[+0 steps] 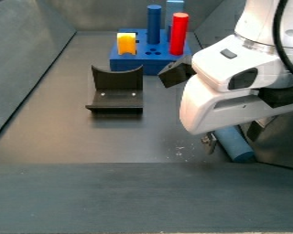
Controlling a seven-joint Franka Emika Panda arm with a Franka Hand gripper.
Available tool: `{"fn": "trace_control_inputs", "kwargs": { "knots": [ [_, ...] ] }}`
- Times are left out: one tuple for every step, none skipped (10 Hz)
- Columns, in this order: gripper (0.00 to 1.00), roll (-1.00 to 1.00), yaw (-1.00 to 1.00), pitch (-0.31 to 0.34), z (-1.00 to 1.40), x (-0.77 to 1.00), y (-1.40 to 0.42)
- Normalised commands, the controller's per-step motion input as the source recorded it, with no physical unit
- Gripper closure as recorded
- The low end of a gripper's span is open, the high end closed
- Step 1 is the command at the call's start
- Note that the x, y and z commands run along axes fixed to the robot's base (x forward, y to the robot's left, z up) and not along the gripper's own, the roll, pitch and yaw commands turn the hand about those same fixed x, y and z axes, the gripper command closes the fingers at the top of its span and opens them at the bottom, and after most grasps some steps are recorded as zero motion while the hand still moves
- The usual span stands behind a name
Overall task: Pick up the oval object. Move up. Place the oval object on the fixture. Regrasp the oval object. Move to above the board. Insert the oval object.
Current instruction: Pick up the oval object.
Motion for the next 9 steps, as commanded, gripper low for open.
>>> {"fn": "trace_control_inputs", "kwargs": {
  "knots": [
    [0.0, 0.0, 0.01, -0.02, -1.0, -0.25, 0.0],
    [0.0, 0.01, 0.13, 0.0, -1.0, -0.1, 0.0],
    [0.0, 0.01, 0.13, 0.0, -1.0, -0.09, 0.0],
    [0.0, 0.0, 0.11, 0.0, -1.0, 0.49, -0.07],
    [0.0, -0.1, 0.03, -0.01, -1.0, 0.89, 0.0],
    [0.0, -0.09, 0.0, -0.01, -1.0, 0.91, -0.01],
    [0.0, 0.0, -0.06, 0.0, -1.0, 0.98, 0.0],
    [0.0, 0.0, -0.19, 0.0, -1.0, 0.85, 0.03],
    [0.0, 0.0, -0.19, 0.0, -1.0, 0.58, 0.0]
  ]
}}
